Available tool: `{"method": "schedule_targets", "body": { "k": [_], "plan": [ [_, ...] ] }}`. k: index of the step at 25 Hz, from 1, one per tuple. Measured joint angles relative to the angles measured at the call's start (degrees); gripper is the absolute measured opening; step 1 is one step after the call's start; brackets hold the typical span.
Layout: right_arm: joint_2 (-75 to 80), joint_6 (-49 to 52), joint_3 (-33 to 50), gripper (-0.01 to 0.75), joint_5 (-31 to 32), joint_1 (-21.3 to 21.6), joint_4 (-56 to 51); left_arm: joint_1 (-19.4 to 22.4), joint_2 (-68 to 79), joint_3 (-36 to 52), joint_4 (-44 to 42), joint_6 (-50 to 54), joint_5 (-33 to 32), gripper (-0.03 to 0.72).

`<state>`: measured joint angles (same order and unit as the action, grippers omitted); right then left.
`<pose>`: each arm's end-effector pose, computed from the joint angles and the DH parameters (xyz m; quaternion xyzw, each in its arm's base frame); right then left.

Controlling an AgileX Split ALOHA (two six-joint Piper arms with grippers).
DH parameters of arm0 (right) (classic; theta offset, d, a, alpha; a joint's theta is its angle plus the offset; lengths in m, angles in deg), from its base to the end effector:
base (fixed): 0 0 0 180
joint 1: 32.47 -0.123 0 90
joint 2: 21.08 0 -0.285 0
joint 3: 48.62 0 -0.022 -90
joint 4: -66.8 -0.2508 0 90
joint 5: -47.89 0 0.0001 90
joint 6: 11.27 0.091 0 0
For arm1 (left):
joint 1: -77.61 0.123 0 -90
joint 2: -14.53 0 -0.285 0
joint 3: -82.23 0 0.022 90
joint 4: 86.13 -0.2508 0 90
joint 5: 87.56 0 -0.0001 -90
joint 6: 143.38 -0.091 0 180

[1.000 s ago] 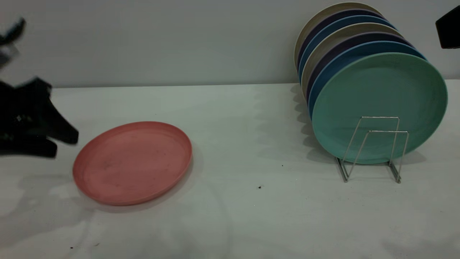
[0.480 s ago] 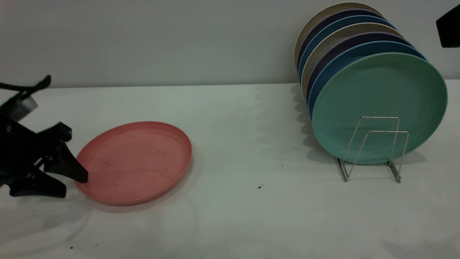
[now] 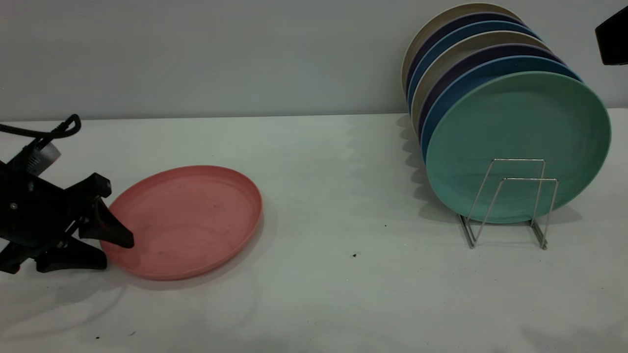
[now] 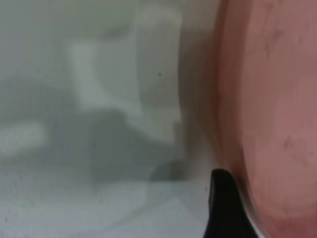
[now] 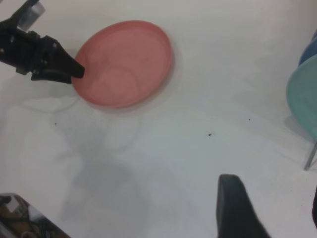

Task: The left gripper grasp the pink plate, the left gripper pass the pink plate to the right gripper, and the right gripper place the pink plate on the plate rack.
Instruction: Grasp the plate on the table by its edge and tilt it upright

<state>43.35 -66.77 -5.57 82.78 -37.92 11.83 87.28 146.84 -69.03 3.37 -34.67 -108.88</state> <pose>0.1801 0.0601 0.2748 -0.1904 0.8623 0.2160 0.4166 0.3223 0.0213 0.0235 -0.2040 0.9484 -0.1939 0.1462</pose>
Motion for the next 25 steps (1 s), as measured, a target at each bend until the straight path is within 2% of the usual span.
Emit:
{"method": "schedule_targets", "body": {
  "k": [5,10,18,25],
  "plan": [
    [0.0,0.0,0.0,0.394,0.0,0.0,0.0,0.0,2.17,0.0,7.87,-7.03,-1.23,0.44],
    [0.0,0.0,0.0,0.394,0.0,0.0,0.0,0.0,3.13,0.0,11.34,-10.53,-1.65,0.346],
    [0.0,0.0,0.0,0.394,0.05,0.0,-0.07,0.05,3.18,-0.1,11.7,-11.56,-1.64,0.038],
    [0.0,0.53,0.0,0.394,1.35,0.0,-1.63,0.05,3.3,-0.75,11.59,-13.67,-1.4,0.014]
  ]
}}
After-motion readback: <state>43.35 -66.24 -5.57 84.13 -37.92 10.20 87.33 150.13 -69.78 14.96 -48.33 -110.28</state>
